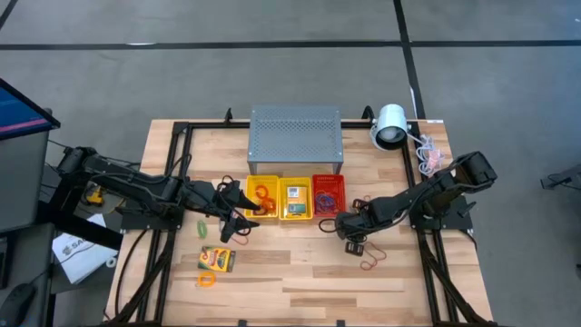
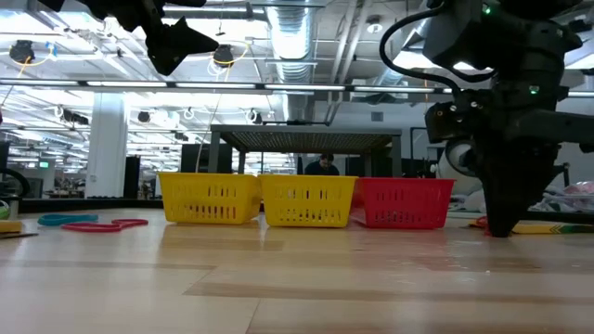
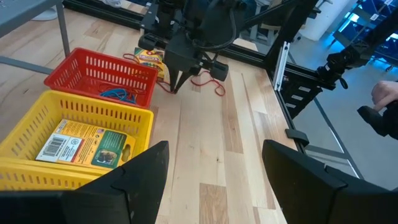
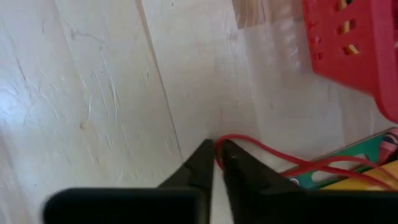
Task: Pick & Place Office Desk Supplies
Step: Put the red rubber band into the red bin
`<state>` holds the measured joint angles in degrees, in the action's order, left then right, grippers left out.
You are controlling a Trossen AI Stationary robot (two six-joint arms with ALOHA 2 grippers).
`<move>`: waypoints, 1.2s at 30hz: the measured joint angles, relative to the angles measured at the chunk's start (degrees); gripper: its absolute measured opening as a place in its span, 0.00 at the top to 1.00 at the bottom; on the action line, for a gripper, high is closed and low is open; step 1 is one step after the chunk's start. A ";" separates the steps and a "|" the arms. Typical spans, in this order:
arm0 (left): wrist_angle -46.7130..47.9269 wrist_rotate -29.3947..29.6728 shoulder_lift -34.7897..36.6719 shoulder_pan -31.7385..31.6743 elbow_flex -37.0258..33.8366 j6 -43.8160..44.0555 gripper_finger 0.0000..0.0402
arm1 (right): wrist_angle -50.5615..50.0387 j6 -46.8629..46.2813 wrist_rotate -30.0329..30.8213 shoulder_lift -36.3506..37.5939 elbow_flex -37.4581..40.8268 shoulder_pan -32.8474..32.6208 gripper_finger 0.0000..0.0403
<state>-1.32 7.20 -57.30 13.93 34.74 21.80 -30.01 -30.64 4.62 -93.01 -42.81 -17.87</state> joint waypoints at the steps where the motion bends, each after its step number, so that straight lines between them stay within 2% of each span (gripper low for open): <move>1: 0.00 0.00 0.00 -0.01 0.00 0.02 0.37 | 0.05 0.01 -0.06 0.00 0.00 0.00 0.98; 15: 0.02 0.00 0.00 -0.01 0.00 0.11 0.37 | -1.36 1.08 -1.45 -0.59 -3.56 -0.86 1.00; 20: 0.03 -0.01 0.00 -0.01 0.00 0.11 0.37 | 0.23 1.09 -4.31 -0.60 -6.03 -2.48 1.00; 36: 0.07 -0.02 0.00 -0.01 0.00 0.11 0.37 | -2.81 3.96 -3.01 -0.46 -16.41 -5.42 1.00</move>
<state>-1.26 7.18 -57.30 13.91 34.74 21.91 -32.82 -26.68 1.61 -93.47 -59.22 -23.29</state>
